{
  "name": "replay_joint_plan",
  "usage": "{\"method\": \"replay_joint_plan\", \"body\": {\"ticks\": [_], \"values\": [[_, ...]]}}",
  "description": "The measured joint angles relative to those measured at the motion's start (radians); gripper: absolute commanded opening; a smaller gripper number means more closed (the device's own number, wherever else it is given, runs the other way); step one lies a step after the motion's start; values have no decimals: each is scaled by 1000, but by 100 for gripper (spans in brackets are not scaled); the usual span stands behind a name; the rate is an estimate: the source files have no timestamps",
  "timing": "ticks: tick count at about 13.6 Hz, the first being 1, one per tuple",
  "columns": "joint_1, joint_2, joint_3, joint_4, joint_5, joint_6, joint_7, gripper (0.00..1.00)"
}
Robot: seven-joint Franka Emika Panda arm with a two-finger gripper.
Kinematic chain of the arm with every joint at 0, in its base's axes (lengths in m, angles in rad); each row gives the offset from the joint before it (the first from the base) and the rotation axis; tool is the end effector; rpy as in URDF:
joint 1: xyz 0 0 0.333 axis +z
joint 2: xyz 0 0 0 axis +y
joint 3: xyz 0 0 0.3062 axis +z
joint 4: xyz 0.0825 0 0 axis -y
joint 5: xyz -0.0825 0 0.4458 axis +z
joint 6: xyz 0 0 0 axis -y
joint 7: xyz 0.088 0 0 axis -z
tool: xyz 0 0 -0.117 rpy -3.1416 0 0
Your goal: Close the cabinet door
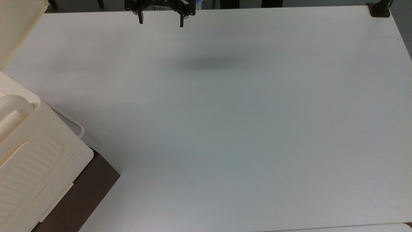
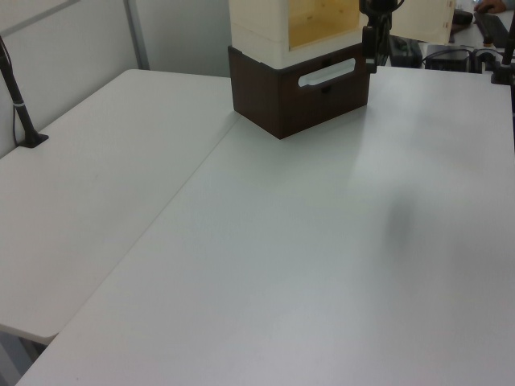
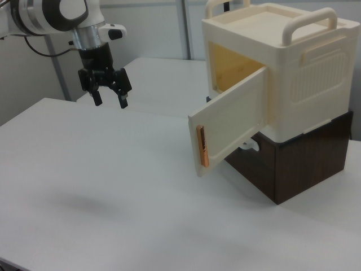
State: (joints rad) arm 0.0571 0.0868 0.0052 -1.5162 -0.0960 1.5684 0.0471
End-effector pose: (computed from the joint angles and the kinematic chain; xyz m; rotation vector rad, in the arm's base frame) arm 0.6403 0.0286 0.5796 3.0439 0.0253 -0.0446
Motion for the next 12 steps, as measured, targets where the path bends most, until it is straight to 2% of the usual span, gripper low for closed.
{"method": "replay_joint_plan", "body": {"ticks": [1, 3, 4, 5, 12], "values": [[0, 0, 0, 0, 0, 0, 0, 78], [0, 0, 0, 0, 0, 0, -1, 27], [0, 0, 0, 0, 0, 0, -7, 12], [0, 0, 0, 0, 0, 0, -18, 0], [0, 0, -1, 0, 0, 0, -42, 0]]}}
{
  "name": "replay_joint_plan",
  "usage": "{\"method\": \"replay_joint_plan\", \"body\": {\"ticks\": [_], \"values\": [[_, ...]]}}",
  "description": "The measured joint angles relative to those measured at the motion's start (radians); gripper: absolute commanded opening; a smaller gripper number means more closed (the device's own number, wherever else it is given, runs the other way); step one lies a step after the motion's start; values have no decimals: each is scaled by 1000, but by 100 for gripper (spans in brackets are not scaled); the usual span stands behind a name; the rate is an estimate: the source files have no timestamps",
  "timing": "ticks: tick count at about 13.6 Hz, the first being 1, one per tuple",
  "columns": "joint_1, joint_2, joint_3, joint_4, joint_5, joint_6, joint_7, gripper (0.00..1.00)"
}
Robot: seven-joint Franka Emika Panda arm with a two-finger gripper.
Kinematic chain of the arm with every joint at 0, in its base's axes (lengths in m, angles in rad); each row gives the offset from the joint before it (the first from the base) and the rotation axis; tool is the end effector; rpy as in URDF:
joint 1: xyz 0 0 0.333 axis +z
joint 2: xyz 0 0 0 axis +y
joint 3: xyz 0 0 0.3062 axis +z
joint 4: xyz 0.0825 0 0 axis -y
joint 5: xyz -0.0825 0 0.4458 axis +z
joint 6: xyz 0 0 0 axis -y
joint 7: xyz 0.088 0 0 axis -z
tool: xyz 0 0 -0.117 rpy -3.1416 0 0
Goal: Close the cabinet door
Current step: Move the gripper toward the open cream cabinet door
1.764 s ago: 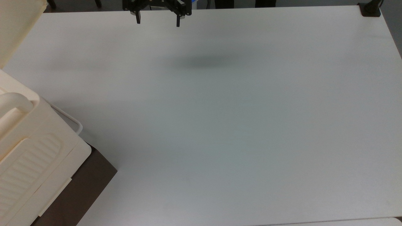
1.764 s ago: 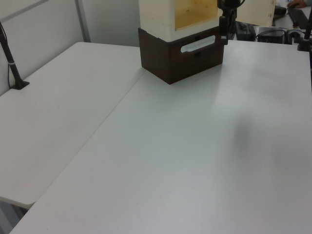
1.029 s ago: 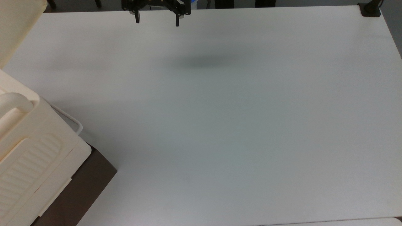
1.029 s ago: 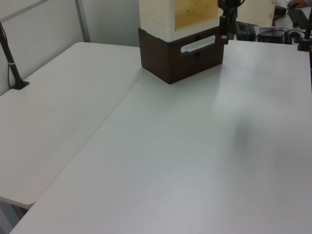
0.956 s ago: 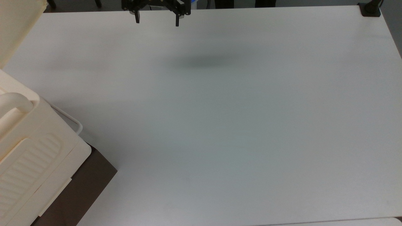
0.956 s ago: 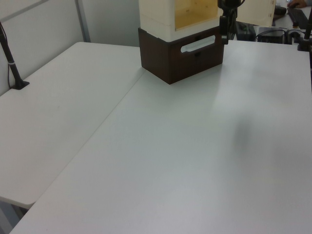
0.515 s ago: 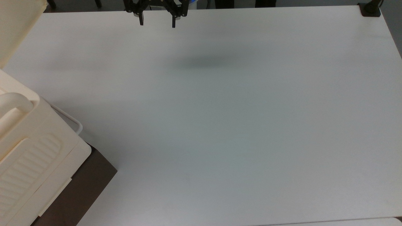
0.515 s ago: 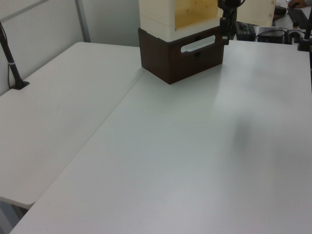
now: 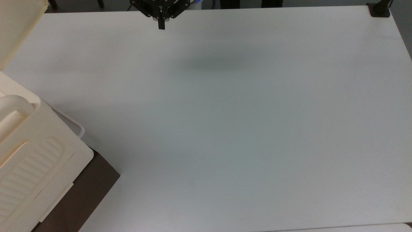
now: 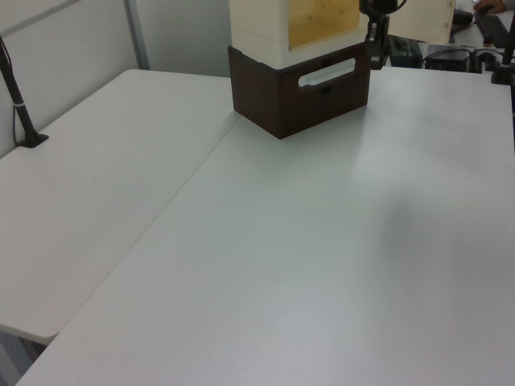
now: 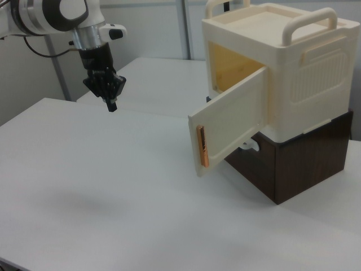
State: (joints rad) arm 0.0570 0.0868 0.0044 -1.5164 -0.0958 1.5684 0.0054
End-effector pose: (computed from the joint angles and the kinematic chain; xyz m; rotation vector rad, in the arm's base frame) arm 0.6404 0.0280 0.5795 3.0434 0.0874 -0.0481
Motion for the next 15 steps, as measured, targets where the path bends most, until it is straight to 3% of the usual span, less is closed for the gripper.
{"method": "replay_joint_plan", "body": {"ticks": [4, 7, 15], "values": [[-8, -1, -6, 2, 0, 0, 0, 0], [-84, -10, -12, 44, 41, 0, -1, 0], [-201, -67, -16, 188, 74, 0, -1, 0]]}}
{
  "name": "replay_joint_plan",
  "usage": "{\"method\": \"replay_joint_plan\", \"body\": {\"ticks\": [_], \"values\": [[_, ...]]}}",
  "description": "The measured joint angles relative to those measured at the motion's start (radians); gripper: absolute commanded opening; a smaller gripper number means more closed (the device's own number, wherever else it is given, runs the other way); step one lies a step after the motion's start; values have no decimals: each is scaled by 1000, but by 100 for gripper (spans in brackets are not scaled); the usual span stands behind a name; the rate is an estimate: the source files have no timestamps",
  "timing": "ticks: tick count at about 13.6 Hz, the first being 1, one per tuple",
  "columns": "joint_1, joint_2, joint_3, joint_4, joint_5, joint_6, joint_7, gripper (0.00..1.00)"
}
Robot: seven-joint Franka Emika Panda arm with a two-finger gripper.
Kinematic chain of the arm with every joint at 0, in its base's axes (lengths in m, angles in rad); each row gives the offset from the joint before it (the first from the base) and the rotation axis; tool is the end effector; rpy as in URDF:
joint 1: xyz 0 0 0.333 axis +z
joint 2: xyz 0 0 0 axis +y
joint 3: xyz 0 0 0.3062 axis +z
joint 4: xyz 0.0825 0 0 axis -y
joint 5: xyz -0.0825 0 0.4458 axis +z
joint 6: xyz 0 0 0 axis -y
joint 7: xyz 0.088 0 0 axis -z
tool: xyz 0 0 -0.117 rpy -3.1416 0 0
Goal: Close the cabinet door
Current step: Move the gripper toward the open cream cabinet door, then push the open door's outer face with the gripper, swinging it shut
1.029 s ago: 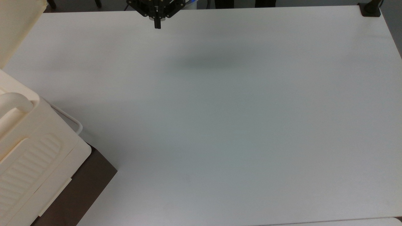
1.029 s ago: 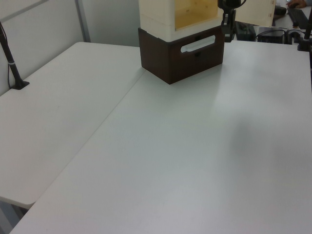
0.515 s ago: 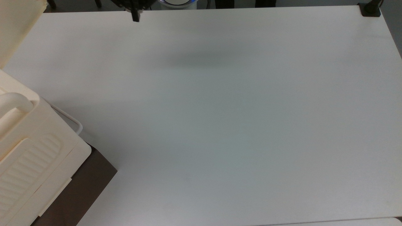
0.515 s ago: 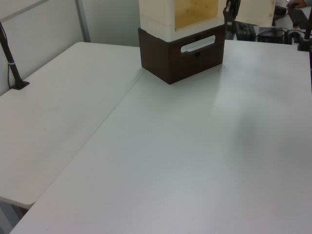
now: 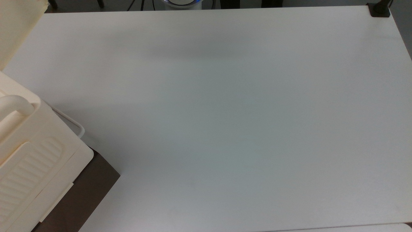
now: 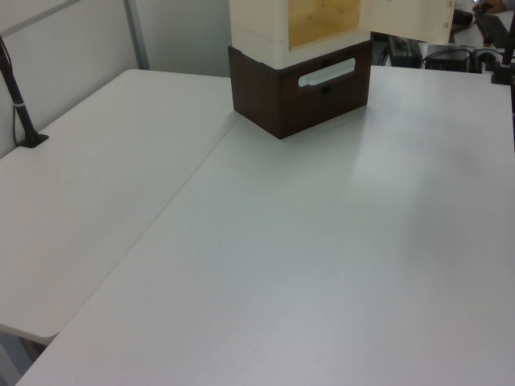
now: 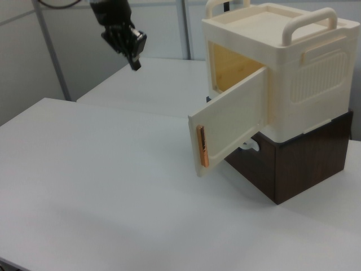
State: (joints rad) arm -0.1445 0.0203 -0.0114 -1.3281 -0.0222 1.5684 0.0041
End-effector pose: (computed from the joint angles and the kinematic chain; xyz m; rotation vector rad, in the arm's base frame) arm 0.6089 -0.0982 0.7213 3.0742 -0.2503 0.3371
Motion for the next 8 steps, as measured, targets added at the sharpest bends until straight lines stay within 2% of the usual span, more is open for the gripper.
{"method": "replay_joint_plan", "body": {"ticks": [2, 5, 8], "values": [[-46, -7, -2, 34, 7, 0, -2, 0], [-162, -8, -18, 64, 8, 24, -77, 0], [-198, -5, -97, 64, 10, 61, -158, 0]]}}
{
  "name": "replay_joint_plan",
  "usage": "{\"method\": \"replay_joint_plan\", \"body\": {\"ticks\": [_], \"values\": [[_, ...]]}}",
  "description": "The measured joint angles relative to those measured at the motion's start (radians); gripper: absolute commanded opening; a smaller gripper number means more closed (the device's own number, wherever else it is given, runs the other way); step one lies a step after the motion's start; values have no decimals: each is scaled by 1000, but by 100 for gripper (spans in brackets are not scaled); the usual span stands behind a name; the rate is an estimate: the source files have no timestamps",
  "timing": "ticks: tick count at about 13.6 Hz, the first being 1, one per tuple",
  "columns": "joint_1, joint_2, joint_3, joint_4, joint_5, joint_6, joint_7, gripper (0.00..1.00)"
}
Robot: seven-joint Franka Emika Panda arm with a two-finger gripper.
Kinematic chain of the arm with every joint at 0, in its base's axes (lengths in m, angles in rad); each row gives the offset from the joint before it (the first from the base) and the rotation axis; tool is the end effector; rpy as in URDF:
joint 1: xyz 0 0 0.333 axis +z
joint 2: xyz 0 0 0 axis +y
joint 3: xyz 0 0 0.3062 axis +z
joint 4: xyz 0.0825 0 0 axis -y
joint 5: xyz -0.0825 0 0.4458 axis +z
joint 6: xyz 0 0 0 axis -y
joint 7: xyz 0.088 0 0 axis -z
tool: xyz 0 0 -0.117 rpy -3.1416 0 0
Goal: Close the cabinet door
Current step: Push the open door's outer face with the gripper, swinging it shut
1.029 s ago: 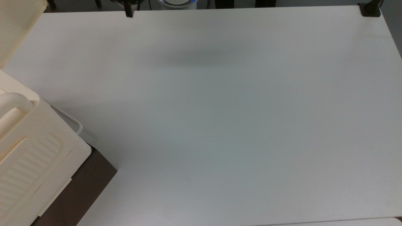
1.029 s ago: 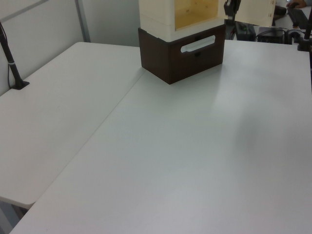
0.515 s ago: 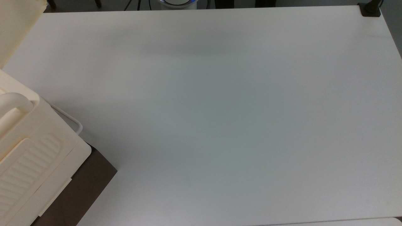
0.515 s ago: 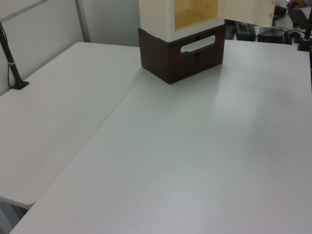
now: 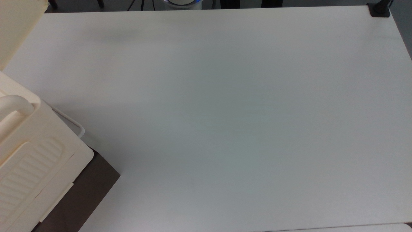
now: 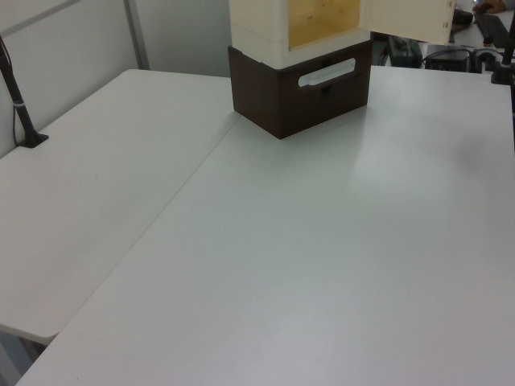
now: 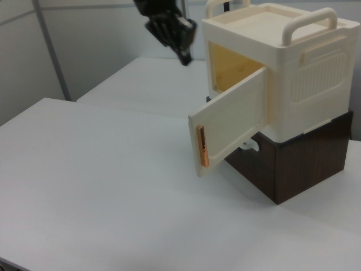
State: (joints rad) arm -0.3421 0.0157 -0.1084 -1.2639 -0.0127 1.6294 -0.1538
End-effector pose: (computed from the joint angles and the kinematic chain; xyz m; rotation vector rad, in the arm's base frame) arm 0.5519 -0.2677 0.7652 2.9502 -0.4427 0.4970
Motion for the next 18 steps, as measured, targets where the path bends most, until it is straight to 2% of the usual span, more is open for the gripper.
{"method": "replay_joint_plan", "body": {"ticks": [4, 6, 9, 12, 13, 14, 16, 18], "values": [[-10, 7, -137, -2, 23, 34, -160, 0], [-11, 12, -181, -15, 34, 34, -229, 0], [-18, 32, -219, -60, 34, 34, -290, 0], [-25, 66, -230, -107, 42, 37, -339, 0], [-23, 72, -230, -110, 66, 38, -341, 0], [-19, 75, -229, -110, 125, 38, -342, 0], [-15, 74, -224, -109, 325, 38, -343, 0], [1, 76, -217, -110, 429, 50, -343, 0]]}}
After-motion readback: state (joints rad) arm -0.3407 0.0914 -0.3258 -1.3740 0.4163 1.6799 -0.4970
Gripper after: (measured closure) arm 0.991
